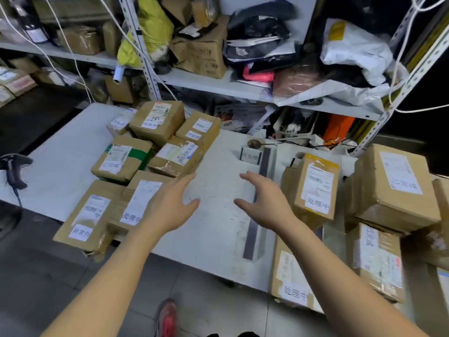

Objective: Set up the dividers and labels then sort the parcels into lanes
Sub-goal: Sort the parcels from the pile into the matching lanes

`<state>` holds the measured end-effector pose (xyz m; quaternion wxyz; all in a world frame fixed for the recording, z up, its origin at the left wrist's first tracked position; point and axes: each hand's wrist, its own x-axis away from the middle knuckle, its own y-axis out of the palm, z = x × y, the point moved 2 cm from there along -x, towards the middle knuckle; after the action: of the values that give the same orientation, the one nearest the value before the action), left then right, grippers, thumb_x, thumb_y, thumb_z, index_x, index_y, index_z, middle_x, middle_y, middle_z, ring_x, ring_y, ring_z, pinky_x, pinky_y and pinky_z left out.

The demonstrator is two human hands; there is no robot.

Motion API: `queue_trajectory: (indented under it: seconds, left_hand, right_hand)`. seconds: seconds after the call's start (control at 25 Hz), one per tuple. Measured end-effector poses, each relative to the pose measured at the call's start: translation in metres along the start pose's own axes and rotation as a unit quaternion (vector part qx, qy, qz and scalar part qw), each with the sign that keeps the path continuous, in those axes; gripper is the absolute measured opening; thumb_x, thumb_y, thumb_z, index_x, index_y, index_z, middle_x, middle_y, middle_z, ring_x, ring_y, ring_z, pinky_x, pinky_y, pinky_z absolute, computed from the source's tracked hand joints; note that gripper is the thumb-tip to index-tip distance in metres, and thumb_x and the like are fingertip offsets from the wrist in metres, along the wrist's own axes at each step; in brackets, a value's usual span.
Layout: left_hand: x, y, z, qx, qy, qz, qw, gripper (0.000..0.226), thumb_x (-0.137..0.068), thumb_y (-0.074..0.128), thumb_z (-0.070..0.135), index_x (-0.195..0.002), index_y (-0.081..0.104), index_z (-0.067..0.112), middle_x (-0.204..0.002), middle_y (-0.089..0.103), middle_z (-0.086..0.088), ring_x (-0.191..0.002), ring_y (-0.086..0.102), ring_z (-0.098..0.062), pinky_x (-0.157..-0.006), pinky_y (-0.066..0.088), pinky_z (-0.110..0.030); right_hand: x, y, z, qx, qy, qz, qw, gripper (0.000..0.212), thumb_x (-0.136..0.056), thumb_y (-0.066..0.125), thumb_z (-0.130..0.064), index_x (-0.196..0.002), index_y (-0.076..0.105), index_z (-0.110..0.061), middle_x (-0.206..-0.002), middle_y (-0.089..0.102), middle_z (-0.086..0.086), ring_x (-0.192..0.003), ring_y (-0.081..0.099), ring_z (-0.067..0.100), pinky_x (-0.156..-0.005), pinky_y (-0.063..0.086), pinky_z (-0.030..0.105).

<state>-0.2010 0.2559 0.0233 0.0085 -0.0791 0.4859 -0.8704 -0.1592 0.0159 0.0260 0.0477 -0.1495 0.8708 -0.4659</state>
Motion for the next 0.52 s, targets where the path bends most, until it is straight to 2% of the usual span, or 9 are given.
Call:
queue_trajectory:
  seconds: [0.12,0.32,0.4,0.52]
  left_hand:
    - [-0.015,-0.025,-0.067,-0.051,-0.023,-0.012,0.998,0.067,-0.095,0.062,0.039,-0.156,0.034,0.037,-0.15,0.05,0.001,-0.137,0.044,-0.025,-0.101,0.046,-0.041]
    - [-0.038,-0.051,-0.17,-0.126,-0.022,-0.045,0.991,0.061,-0.095,0.058,0.04,-0.152,0.039,0.033,-0.136,0.054,-0.003,-0.123,0.048,-0.028,-0.084,0.052,-0.043]
    - [-0.047,-0.054,-0.205,-0.121,-0.033,-0.057,0.99,0.066,-0.092,0.06,0.044,-0.153,0.037,0.03,-0.133,0.053,-0.005,-0.123,0.051,-0.029,-0.086,0.053,-0.046]
    - [-0.053,-0.05,-0.24,-0.07,-0.07,-0.099,0.99,0.076,-0.089,0.055,0.053,-0.156,0.03,0.026,-0.14,0.052,-0.007,-0.125,0.053,-0.031,-0.091,0.053,-0.047]
  right_hand:
    - [-0.016,0.04,-0.037,0.01,0.01,-0.026,1.0,0.069,-0.091,0.07,-0.043,-0.153,0.041,-0.033,-0.163,0.036,-0.008,-0.149,0.032,0.016,-0.117,0.034,0.037]
    - [-0.036,0.109,-0.095,0.018,0.067,-0.049,0.996,0.067,-0.092,0.069,-0.041,-0.152,0.043,-0.031,-0.159,0.041,-0.01,-0.147,0.034,0.013,-0.114,0.035,0.033]
    - [-0.045,0.135,-0.113,0.016,0.09,-0.058,0.994,0.067,-0.091,0.07,-0.041,-0.152,0.044,-0.03,-0.157,0.044,-0.01,-0.146,0.037,0.014,-0.113,0.037,0.033]
    - [-0.054,0.173,-0.135,-0.016,0.139,-0.075,0.987,0.069,-0.089,0.072,-0.042,-0.151,0.045,-0.027,-0.153,0.05,-0.007,-0.139,0.048,0.016,-0.109,0.042,0.032]
